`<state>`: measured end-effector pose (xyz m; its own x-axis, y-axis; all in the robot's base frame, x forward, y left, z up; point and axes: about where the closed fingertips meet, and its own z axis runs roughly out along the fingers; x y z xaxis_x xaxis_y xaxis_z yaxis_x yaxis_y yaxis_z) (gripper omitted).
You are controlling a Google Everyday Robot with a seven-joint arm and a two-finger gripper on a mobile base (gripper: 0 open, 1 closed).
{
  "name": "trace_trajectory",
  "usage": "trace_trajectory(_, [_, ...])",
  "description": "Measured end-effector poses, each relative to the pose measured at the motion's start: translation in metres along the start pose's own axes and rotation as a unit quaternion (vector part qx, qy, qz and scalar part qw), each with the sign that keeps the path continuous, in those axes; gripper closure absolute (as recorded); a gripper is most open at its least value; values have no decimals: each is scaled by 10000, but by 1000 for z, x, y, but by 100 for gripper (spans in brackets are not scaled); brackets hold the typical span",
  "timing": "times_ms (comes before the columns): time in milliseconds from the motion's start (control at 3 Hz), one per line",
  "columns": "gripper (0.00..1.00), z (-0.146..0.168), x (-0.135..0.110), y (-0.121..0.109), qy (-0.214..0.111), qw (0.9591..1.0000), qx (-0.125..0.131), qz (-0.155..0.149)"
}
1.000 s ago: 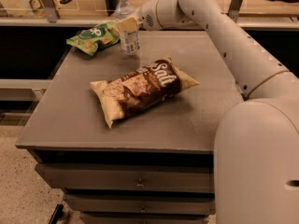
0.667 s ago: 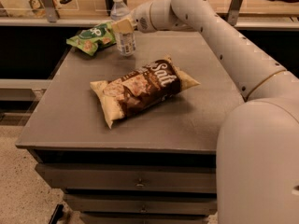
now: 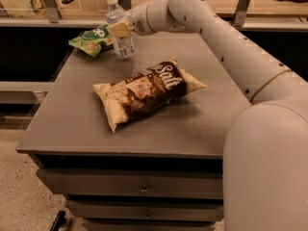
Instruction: Move blue plastic bottle near green rice chip bag
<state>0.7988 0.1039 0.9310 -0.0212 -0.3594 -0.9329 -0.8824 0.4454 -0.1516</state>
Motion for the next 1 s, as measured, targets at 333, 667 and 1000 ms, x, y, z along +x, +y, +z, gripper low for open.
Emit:
trace_trajectory(333, [100,6,-3,8,39,9999,-102,-108])
trace_trajectory(667, [100,19,-5,17,16,9998,-181,-79])
trace_trajectory(1000, [100,31,-7,20,-16,9998,-210,-36])
